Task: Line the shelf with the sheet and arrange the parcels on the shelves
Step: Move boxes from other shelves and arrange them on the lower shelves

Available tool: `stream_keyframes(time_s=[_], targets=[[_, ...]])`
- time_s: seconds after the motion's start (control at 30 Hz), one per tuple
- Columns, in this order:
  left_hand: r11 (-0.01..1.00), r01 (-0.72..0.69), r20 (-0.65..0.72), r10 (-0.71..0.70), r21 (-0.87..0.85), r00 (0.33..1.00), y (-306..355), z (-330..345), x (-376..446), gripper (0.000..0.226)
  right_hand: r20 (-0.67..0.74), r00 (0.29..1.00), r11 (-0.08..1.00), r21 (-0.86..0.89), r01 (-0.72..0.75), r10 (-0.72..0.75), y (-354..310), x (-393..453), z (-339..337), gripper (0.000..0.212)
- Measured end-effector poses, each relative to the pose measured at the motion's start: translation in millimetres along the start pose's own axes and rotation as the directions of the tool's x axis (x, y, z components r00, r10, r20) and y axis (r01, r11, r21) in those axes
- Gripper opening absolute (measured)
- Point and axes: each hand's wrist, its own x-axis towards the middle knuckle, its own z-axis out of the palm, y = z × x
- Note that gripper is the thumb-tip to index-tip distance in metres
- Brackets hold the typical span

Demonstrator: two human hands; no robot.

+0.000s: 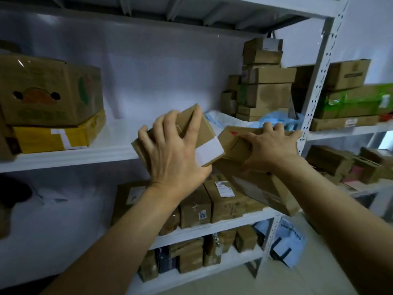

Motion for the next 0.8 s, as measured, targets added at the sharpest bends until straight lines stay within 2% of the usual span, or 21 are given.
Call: stream_keyframes(time_s=[0.17, 0.3, 0.37, 0.47, 0.6, 0.67, 0.73, 0.8], targets=[[0.999, 0.035, 0.179, -0.037, 0.011, 0.983, -12, 40, -51, 0.103, 0.142, 0.990, 1.000, -0.002, -0.012, 0.012, -11, -2, 66, 0.087], [0.994, 0.104, 0.322, -0.107, 0.028, 0.941, -34, 69, -80, 0.109, 0.227, 0.974, 0.998, 0.058, -0.030, 0.016, -31, -1, 101, 0.092], [0.985, 0.168, 0.410, -0.169, 0.038, 0.896, -46, 80, -91, 0.113, 0.256, 0.965, 0.988, 0.128, -0.088, 0.053, -41, 5, 114, 0.094], [0.929, 0.367, 0.541, -0.334, 0.051, 0.772, -61, 92, -105, 0.118, 0.276, 0.952, 0.942, 0.261, -0.209, 0.134, -53, 17, 131, 0.097], [0.724, 0.688, 0.517, -0.570, -0.049, 0.638, -87, 114, -110, 0.117, 0.306, 0.927, 0.874, 0.363, -0.324, 0.217, -67, 39, 150, 0.095], [0.635, 0.766, 0.490, -0.637, -0.105, 0.595, -101, 127, -106, 0.117, 0.315, 0.917, 0.842, 0.399, -0.363, 0.246, -73, 49, 160, 0.096], [0.623, 0.775, 0.454, -0.662, -0.109, 0.596, -111, 139, -101, 0.118, 0.308, 0.916, 0.833, 0.409, -0.372, 0.257, -79, 58, 169, 0.096], [0.694, 0.714, 0.413, -0.626, -0.093, 0.662, -114, 150, -96, 0.122, 0.277, 0.927, 0.846, 0.401, -0.352, 0.255, -85, 68, 176, 0.097]])
